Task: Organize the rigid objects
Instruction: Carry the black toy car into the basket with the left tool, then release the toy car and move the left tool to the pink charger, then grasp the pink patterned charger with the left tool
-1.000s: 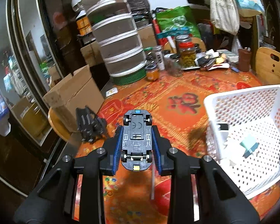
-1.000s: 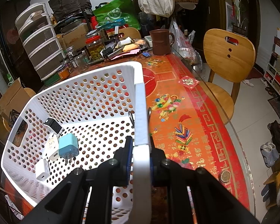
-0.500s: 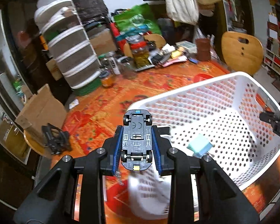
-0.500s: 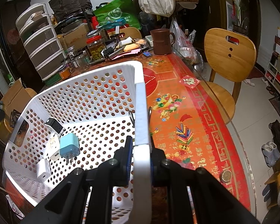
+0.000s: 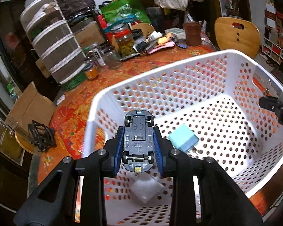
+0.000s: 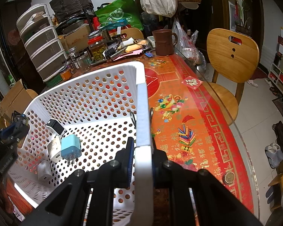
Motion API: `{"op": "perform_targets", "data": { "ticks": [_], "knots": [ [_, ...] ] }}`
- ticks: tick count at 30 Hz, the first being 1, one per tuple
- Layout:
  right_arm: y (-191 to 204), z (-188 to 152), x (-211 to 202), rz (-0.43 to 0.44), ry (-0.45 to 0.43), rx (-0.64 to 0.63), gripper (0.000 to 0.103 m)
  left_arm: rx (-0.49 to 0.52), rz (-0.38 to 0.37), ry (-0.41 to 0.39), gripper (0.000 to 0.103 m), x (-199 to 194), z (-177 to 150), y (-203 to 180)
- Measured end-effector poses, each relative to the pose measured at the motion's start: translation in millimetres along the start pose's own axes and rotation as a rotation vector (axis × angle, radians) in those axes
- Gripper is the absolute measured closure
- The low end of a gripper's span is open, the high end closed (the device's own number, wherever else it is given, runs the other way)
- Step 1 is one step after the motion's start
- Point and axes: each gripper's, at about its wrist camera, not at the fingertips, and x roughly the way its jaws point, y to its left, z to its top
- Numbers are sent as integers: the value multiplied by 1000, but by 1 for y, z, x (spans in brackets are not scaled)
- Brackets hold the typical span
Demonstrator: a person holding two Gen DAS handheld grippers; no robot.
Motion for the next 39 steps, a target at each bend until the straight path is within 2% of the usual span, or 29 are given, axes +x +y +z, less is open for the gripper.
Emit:
{"op": "perform_targets", "data": {
  "ticks": [6,8,9,10,12,15,18,21,22,25,28,32,35,38,39],
  "knots": [
    [0,0,0,0,0,2,90,12,-6,21,76,8,-4,-6],
    [0,0,0,0,1,1,90,22,-21,24,69,8,-5,-7],
    [0,0,0,0,0,1,90,30,-19,10,51,6,-6,-8],
    [0,0,0,1,1,1,90,28,-8,-10,26,3,-6,-6],
    [0,0,0,0,1,2,90,22,-20,-63,6,-9,-7,1],
    [0,0,0,0,1,3,90,-31,-31,-131,6,-33,-8,27],
    [0,0,0,1,1,2,90,-130,2,-189,1,-53,-9,82],
    [0,0,0,0,1,4,90,-250,41,-192,1,-46,-14,147],
    [0,0,0,1,0,3,90,-276,45,-184,1,-37,-18,164],
    [-1,0,0,1,0,4,90,-324,64,-30,1,28,-35,210],
    [-1,0,0,1,0,4,90,-339,17,116,1,88,-55,225],
    [-1,1,0,1,0,4,90,-334,-20,226,3,146,-73,223],
    [-1,1,1,-2,2,0,90,-334,-43,236,9,164,-73,212],
    [-1,1,1,-3,3,0,90,-325,-30,242,18,174,-70,200],
    [-2,1,1,-2,3,1,90,-322,-31,250,29,179,-69,197]
  ]
}}
